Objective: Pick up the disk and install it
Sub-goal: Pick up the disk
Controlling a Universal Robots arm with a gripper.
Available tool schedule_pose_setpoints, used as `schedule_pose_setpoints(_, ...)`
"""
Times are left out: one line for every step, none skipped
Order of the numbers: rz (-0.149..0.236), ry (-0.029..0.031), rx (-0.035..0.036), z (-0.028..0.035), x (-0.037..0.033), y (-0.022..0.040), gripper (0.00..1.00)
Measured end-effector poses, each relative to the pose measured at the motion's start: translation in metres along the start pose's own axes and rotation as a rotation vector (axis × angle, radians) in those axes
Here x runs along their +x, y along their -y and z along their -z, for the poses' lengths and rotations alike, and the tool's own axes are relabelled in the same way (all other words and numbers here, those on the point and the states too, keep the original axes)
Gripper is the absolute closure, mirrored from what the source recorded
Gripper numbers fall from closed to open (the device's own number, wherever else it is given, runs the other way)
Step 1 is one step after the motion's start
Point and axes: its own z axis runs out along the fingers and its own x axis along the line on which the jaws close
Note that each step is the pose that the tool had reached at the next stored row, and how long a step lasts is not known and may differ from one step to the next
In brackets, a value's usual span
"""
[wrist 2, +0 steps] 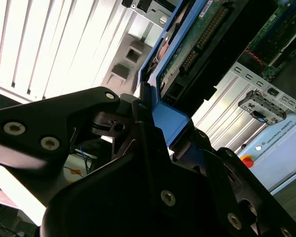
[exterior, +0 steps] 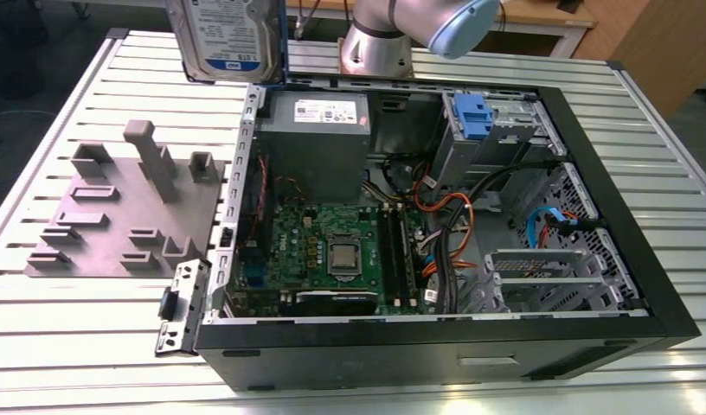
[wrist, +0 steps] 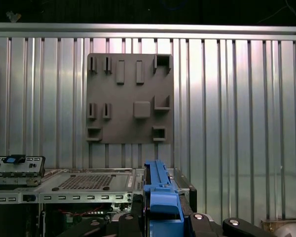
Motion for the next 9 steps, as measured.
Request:
schedule_pose_setpoints(0.0, 0.0001, 0.0, 0.0, 0.0, 0.0004, 0.63)
schedule_pose_setpoints(0.0, 0.0, 0.0, 0.0, 0.0, 0.0008, 0.63)
schedule_pose_setpoints(0.0, 0.0001, 0.0, 0.0, 0.0, 0.0012, 0.63)
schedule_pose_setpoints(0.0, 0.0, 0.0, 0.0, 0.0, 0.0015, 0.63)
schedule_pose_setpoints(0.0, 0.0001, 0.0001, 0.0, 0.0, 0.0019, 0.63)
schedule_pose_setpoints(0.0, 0.0, 0.0001, 0.0, 0.0, 0.0022, 0.63)
schedule_pose_setpoints(0.0, 0.0, 0.0, 0.0001, -0.0001, 0.0026, 0.63)
schedule_pose_setpoints(0.0, 0.0, 0.0, 0.0001, -0.0001, 0.0029, 0.63)
schedule_pose_setpoints(0.0, 0.0, 0.0, 0.0001, -0.0001, 0.0032, 0.63)
